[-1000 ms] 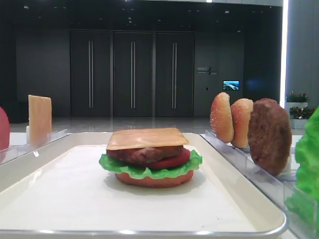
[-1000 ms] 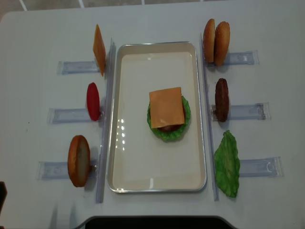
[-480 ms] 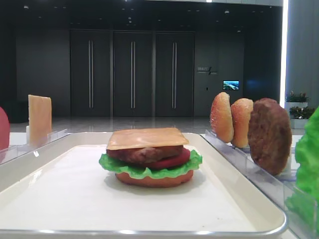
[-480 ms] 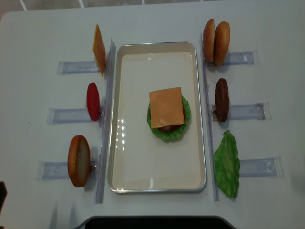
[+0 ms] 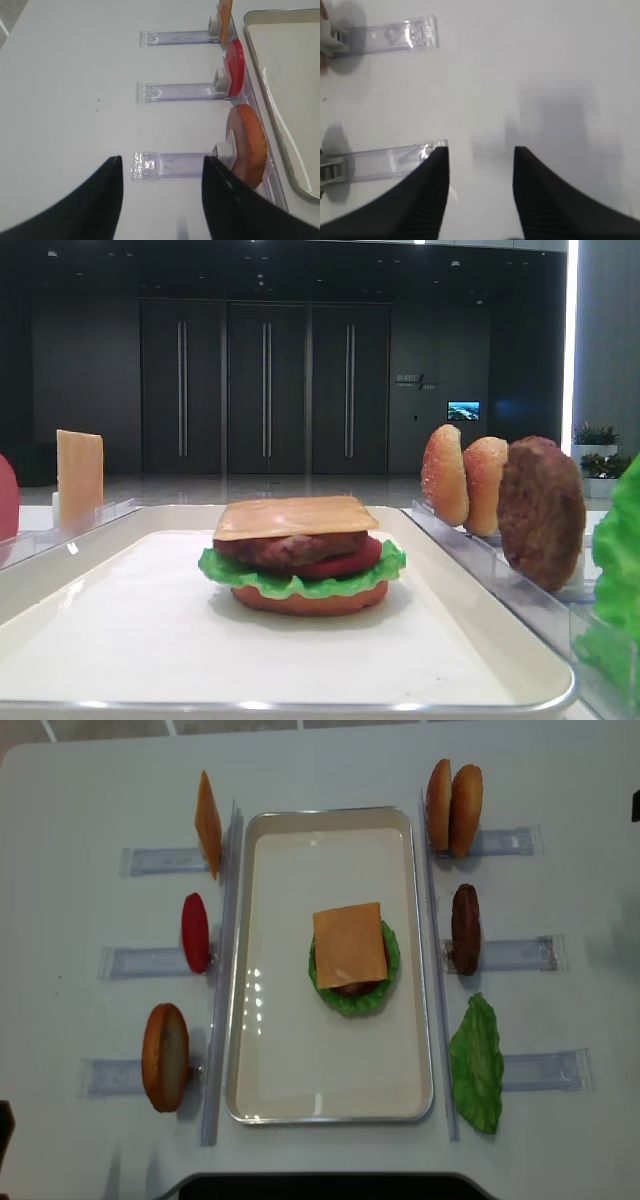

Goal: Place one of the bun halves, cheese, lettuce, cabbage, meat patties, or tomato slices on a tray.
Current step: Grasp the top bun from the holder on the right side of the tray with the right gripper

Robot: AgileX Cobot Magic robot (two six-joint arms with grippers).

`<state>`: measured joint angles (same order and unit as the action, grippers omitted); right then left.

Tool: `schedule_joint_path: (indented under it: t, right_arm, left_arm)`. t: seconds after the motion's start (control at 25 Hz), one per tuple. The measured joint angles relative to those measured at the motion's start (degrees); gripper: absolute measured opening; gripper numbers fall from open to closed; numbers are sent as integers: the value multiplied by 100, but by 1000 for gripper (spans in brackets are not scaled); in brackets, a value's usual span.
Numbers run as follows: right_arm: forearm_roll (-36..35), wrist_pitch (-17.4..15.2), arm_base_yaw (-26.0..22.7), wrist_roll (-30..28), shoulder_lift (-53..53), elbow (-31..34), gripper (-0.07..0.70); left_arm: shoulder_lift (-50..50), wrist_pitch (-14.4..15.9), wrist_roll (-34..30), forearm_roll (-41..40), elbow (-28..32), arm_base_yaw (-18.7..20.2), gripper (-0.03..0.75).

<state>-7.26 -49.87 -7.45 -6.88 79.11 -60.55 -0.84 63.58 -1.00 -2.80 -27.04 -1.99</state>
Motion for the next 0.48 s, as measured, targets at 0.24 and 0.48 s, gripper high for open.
schedule_joint_path:
  t: [0.24, 0.48]
  right_arm:
    - [0, 5, 0, -47, 735, -462, 294]
    - [-69, -244, 497, 115, 758, -659, 294]
  left_arm:
    - [0, 0, 0, 0, 0, 0, 391]
    - [0, 0, 0, 0, 0, 0, 391]
